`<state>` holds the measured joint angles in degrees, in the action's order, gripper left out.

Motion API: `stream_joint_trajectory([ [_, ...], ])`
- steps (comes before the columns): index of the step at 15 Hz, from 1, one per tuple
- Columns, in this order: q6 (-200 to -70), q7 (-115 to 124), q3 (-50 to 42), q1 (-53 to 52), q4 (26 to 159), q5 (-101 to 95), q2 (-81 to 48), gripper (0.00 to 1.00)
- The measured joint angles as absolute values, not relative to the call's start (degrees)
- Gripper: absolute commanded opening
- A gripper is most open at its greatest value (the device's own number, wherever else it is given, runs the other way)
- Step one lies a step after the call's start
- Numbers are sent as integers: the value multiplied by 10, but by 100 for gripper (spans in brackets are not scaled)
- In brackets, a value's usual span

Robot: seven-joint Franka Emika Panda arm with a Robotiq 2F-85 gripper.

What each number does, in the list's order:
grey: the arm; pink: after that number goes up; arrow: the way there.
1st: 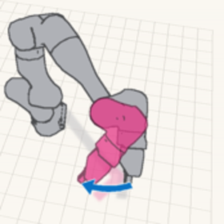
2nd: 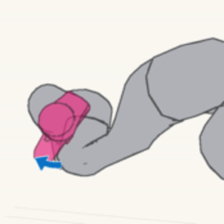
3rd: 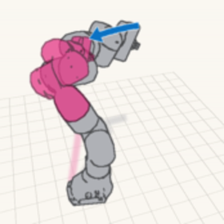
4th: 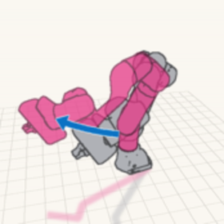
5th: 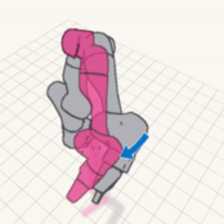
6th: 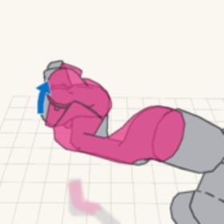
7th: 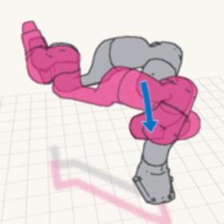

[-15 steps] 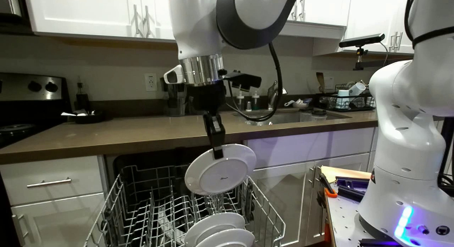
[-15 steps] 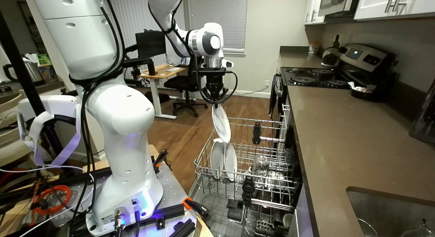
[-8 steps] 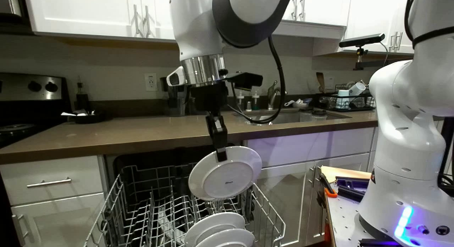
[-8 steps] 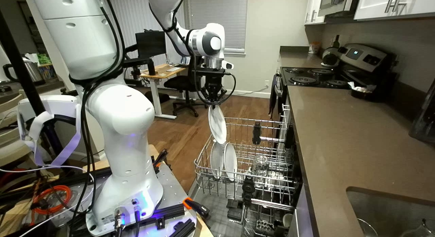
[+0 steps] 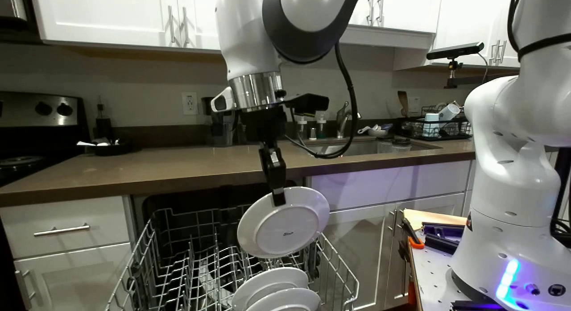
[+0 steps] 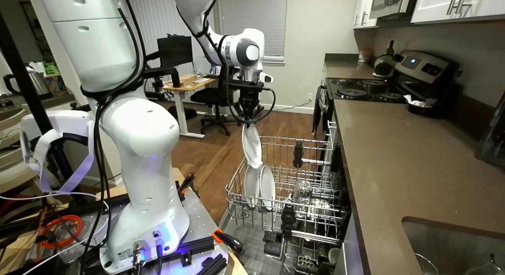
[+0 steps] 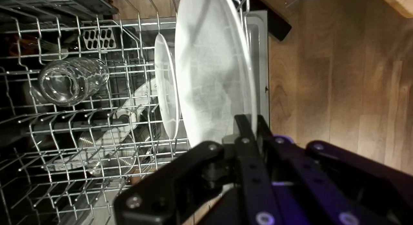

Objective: Remove the plate from the countertop and put it in the middle of the two plates in the dishwasher

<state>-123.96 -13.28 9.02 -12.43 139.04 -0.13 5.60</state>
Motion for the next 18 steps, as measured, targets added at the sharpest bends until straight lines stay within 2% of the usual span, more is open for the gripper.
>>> stream_joint_trajectory([
  [18,-1322,-169,86,-117,1390,16,-39,4],
])
